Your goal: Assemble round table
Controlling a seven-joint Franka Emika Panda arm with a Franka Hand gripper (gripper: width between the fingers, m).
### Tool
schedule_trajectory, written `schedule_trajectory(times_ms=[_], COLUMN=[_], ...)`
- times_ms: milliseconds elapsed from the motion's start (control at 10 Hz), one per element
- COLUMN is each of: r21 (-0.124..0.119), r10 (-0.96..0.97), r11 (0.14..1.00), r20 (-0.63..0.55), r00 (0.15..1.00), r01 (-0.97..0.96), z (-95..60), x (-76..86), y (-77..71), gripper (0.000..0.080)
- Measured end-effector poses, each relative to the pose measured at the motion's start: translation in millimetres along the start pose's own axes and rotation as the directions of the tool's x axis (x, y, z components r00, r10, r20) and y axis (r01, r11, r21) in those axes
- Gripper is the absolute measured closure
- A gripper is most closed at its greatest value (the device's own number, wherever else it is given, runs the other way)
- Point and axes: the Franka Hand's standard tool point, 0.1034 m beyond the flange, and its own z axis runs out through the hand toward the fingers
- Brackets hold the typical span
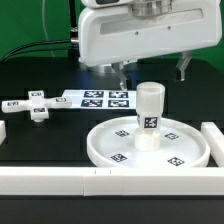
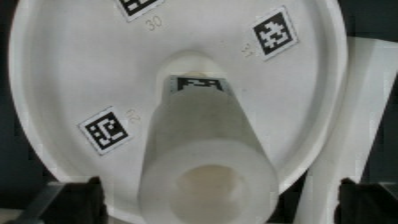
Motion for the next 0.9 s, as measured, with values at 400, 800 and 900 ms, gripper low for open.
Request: schedule_trajectory(times_ms=[400,800,900], r21=[0.003,-0.02,-0.017], r10=[-0.013,-0.039,-0.037], r11=[1.0,0.999,0.999], r20=[0.067,-0.001,0.001], r00=[0.998,0.999,0.999], r01=[0.013,0.039,0.037], z=[1.9,4.3,5.4], x=[8.4,16.3,14.6], y=[-2.4,4.0,6.6], gripper=[0.015,0.015,0.015])
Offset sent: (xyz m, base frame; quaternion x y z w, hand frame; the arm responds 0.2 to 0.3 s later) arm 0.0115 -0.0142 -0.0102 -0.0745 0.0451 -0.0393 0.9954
